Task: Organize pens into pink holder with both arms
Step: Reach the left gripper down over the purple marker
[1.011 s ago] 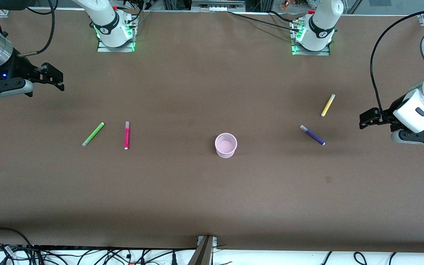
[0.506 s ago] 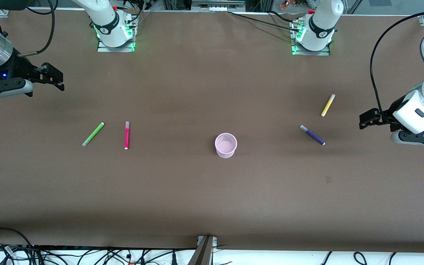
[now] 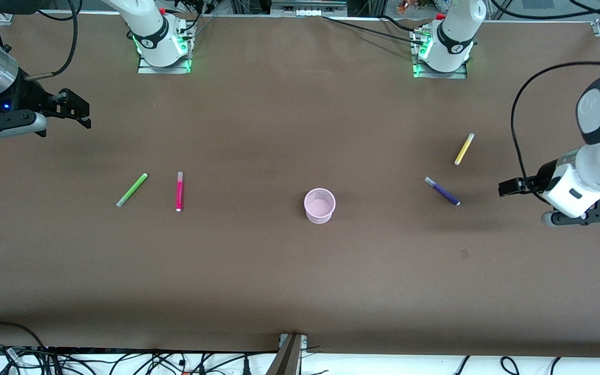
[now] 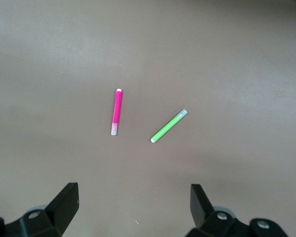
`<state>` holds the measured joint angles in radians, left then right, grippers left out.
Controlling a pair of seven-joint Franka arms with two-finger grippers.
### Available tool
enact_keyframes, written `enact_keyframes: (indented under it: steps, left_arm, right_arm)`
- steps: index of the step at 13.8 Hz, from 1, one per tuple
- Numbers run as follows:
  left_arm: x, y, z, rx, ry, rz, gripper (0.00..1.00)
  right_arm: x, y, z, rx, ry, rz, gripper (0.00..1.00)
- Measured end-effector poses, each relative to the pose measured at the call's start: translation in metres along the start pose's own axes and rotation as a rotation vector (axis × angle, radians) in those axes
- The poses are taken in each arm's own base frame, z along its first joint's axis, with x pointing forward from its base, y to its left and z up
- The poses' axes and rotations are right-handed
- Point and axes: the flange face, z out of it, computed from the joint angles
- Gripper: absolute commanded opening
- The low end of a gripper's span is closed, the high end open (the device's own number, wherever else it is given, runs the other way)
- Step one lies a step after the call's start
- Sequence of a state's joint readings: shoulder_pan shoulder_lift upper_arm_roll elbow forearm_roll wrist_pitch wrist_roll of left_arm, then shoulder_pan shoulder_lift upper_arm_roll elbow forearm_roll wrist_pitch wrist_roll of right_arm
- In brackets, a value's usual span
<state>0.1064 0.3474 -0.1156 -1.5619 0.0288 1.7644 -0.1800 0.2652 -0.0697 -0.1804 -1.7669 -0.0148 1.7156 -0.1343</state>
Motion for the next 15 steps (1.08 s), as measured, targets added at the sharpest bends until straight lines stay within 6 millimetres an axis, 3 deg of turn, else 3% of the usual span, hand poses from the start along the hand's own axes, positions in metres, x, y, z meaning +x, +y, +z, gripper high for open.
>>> enact_keyframes:
  steps: [8, 11, 15]
  left_arm:
    - [-0.008, 0.01, 0.116, -0.014, 0.012, -0.49, 1.0]
    - [-0.012, 0.015, 0.149, -0.039, 0.02, -0.643, 1.0]
    - [-0.021, 0.018, 0.188, -0.07, 0.046, -0.722, 1.0]
  right_arm:
    - [0.0, 0.0, 0.0, 0.0, 0.0, 0.0, 1.0]
    - [0.0, 0.0, 0.0, 0.0, 0.0, 0.0, 1.0]
    - [0.0, 0.0, 0.0, 0.0, 0.0, 0.0, 1.0]
